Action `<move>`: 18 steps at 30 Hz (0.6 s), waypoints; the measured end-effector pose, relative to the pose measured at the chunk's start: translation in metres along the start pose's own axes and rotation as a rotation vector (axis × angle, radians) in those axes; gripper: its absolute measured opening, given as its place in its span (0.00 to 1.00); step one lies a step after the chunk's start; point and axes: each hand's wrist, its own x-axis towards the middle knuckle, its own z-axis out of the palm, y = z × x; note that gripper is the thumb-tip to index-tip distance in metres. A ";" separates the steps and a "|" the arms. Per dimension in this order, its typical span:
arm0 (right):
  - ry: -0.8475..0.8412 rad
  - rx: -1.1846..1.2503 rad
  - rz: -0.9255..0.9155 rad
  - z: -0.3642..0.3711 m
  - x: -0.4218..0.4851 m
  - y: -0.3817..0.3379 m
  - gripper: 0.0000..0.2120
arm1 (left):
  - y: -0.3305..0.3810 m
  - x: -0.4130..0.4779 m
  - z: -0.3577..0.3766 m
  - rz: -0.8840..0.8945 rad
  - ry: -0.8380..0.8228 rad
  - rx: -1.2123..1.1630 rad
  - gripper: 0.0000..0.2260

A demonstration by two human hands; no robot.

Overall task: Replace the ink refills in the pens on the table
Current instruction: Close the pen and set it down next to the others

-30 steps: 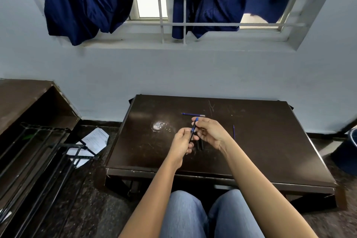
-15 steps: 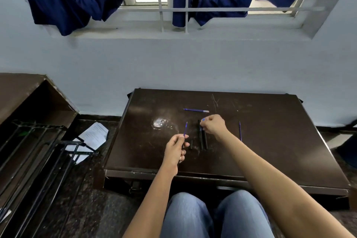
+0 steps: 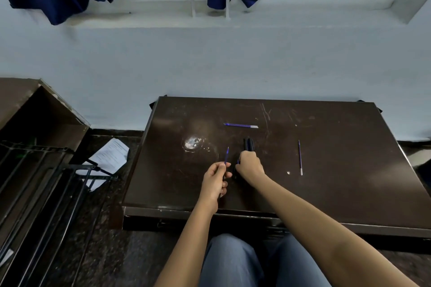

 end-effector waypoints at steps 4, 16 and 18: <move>0.096 0.160 0.014 -0.001 0.001 -0.002 0.11 | -0.002 0.009 0.001 -0.010 0.004 -0.009 0.09; -0.173 1.025 0.049 -0.030 -0.005 -0.020 0.04 | -0.004 0.030 0.016 -0.025 -0.049 -0.054 0.10; -0.154 1.106 0.102 -0.042 0.005 -0.025 0.05 | -0.004 0.033 0.017 -0.035 -0.044 -0.047 0.10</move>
